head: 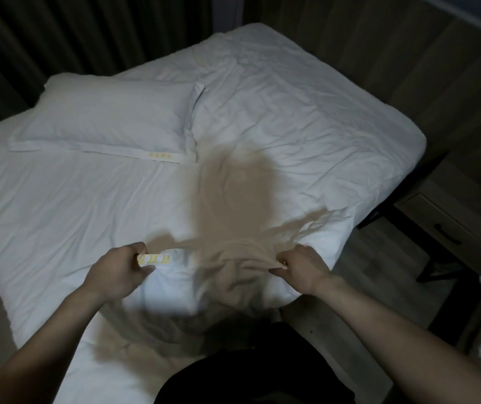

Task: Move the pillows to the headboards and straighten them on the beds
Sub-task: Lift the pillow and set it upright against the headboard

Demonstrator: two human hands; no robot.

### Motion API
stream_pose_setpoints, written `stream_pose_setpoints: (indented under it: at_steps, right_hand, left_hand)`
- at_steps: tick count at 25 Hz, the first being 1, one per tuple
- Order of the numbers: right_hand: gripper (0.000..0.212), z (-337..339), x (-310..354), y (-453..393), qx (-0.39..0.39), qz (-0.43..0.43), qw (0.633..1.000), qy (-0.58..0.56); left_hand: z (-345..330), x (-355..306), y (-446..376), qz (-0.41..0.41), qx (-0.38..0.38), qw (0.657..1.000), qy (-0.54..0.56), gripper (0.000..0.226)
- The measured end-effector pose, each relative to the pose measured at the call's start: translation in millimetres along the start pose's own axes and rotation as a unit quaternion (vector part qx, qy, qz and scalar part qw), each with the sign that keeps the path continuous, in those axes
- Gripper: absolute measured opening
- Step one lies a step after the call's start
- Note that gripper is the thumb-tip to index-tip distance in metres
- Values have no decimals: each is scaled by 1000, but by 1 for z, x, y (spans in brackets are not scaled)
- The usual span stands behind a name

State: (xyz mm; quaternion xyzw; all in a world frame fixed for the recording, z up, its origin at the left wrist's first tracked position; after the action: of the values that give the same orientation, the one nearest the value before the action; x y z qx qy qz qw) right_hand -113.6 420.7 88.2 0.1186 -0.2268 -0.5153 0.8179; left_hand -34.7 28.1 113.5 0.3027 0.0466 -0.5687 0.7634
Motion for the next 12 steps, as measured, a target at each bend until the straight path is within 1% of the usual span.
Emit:
stream_pose_setpoints:
  at_steps: [2,4,6,9,10,12]
  right_hand:
    - [48,8,-8,1,-36,29,999,3]
    - [41,18,-26,3,-94,56,994,5]
    - [40,30,-47,3,-140,65,988,-27]
    - [43,54,-79,9,-172,65,980,-80]
    - [45,63,-91,13,-180,61,977,-95]
    - [45,79,-121,25,-187,41,968,-160]
  left_hand:
    - [7,-13,1,-23,-34,999,22,25]
    - [17,-34,-1,-35,-59,996,47,26]
    - [30,-62,-7,-47,-95,992,62,26]
    - [48,-117,-19,-70,-153,982,84,24]
    - [54,-137,-24,-78,-167,979,89,25]
    - [62,-183,-35,-99,-182,974,89,26]
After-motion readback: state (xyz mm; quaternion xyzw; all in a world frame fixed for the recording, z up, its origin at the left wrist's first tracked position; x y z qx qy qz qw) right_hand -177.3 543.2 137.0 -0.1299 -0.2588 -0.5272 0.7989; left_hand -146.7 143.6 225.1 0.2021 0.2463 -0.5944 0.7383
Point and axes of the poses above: each hand's wrist, its own y-axis away from the middle knuckle, its own z-axis out of the back of the hand, x = y × z, the point moved 4 cm from there along -y, towards the middle knuckle
